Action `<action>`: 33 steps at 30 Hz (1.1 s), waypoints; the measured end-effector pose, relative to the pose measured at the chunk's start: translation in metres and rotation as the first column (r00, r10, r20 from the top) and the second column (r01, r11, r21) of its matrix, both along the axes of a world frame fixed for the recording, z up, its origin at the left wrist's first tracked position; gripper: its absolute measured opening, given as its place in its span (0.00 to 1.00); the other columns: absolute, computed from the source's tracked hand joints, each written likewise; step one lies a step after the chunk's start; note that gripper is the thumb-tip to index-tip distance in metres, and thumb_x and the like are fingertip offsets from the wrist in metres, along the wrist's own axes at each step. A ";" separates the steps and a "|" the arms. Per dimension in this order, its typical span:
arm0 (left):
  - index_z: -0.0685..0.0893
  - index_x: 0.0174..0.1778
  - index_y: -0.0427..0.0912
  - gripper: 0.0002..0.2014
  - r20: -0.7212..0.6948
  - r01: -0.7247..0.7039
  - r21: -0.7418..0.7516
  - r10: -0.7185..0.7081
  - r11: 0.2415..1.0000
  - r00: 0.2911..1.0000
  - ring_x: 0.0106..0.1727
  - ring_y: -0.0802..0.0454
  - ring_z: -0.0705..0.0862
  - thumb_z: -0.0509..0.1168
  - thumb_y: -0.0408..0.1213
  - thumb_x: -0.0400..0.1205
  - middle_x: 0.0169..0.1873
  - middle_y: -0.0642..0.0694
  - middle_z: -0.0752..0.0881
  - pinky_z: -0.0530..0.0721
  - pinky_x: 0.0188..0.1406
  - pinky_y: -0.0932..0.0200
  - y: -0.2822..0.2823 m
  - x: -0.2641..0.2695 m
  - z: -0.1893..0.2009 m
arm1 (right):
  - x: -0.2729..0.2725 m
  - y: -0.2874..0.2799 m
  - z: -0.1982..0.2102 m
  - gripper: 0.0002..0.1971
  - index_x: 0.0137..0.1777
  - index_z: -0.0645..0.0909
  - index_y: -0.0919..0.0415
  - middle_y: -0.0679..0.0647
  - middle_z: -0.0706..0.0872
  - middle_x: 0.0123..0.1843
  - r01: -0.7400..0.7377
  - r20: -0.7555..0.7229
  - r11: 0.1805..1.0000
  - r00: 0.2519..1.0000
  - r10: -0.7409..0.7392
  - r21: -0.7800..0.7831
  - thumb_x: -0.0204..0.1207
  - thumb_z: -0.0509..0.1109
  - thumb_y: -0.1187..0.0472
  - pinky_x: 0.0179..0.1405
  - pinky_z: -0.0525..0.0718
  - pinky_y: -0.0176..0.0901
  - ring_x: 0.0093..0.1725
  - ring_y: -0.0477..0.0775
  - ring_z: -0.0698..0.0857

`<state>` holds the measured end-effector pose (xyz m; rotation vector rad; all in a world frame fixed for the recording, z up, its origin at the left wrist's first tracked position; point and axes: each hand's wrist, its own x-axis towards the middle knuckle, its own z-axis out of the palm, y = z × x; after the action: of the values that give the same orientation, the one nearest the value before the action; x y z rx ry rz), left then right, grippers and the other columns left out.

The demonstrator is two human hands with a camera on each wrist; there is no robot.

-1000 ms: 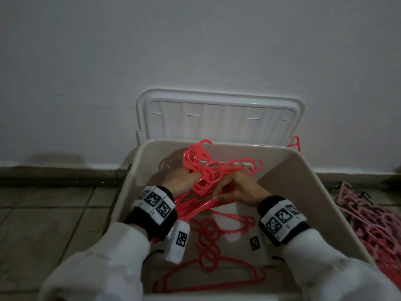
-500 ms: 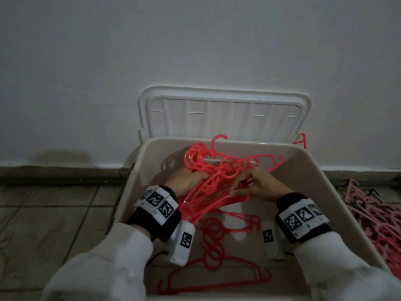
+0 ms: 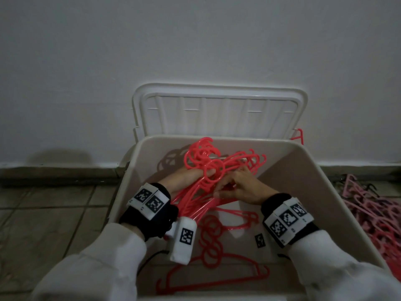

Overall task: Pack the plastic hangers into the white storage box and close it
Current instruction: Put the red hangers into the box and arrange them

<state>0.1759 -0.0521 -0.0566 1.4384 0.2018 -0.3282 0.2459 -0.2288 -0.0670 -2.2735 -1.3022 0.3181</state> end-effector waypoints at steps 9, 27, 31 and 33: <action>0.85 0.42 0.40 0.07 -0.043 0.016 -0.016 -0.017 1.000 0.999 0.30 0.54 0.87 0.63 0.28 0.81 0.32 0.45 0.89 0.87 0.35 0.61 -0.005 0.000 0.003 | -0.011 0.006 0.000 0.30 0.26 0.81 0.54 0.48 0.83 0.28 0.287 -0.061 0.944 0.958 -0.281 0.162 0.77 0.53 0.34 0.48 0.76 0.47 0.32 0.46 0.80; 0.89 0.48 0.39 0.07 -0.129 0.005 0.121 0.011 0.993 0.992 0.40 0.46 0.88 0.67 0.30 0.77 0.44 0.37 0.90 0.86 0.51 0.50 -0.003 0.001 0.008 | -0.013 0.011 -0.002 0.18 0.34 0.82 0.59 0.58 0.87 0.37 0.417 -0.430 0.908 0.812 -0.395 -0.046 0.82 0.60 0.51 0.48 0.82 0.50 0.38 0.55 0.84; 0.88 0.42 0.41 0.05 -0.123 0.104 0.167 -0.084 0.981 0.989 0.36 0.51 0.86 0.70 0.27 0.73 0.37 0.44 0.89 0.86 0.44 0.58 -0.005 -0.007 0.019 | -0.013 0.011 0.000 0.18 0.37 0.84 0.60 0.55 0.88 0.37 0.395 -0.490 0.918 0.796 -0.354 -0.022 0.82 0.60 0.52 0.51 0.83 0.51 0.36 0.53 0.86; 0.87 0.44 0.46 0.11 -0.078 0.112 0.376 -0.089 0.920 0.993 0.42 0.57 0.86 0.78 0.33 0.68 0.40 0.51 0.90 0.84 0.50 0.63 -0.008 -0.009 0.019 | -0.017 0.014 0.001 0.20 0.44 0.85 0.67 0.62 0.89 0.43 0.405 -0.494 0.914 0.795 -0.352 0.002 0.82 0.60 0.52 0.51 0.84 0.53 0.41 0.58 0.87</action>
<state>0.1668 -0.0600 -0.0376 1.8295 0.2499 -0.4331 0.2290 -0.2148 -0.0659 -2.1089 -0.5745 0.6091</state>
